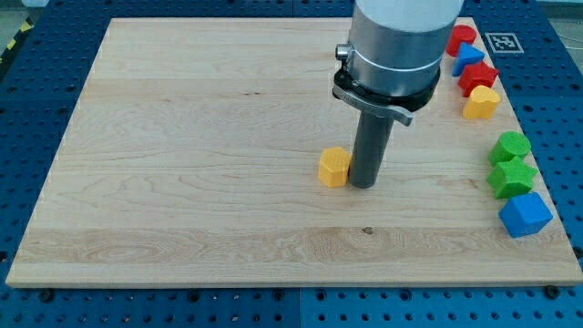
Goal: Push the yellow heart into the yellow hexagon
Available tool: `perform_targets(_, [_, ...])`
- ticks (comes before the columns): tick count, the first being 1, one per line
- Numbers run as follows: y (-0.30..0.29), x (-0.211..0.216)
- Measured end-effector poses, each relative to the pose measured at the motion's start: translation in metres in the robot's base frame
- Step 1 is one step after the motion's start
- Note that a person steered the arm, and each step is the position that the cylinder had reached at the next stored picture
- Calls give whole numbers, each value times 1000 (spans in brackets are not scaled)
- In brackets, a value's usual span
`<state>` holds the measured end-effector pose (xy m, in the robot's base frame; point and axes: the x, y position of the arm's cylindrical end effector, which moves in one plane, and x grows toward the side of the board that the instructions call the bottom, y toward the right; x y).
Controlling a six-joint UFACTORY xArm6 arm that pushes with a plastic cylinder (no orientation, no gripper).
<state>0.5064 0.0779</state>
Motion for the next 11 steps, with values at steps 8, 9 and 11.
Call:
perform_targets(8, [157, -83])
perform_targets(9, [181, -83])
perform_targets(11, [231, -95])
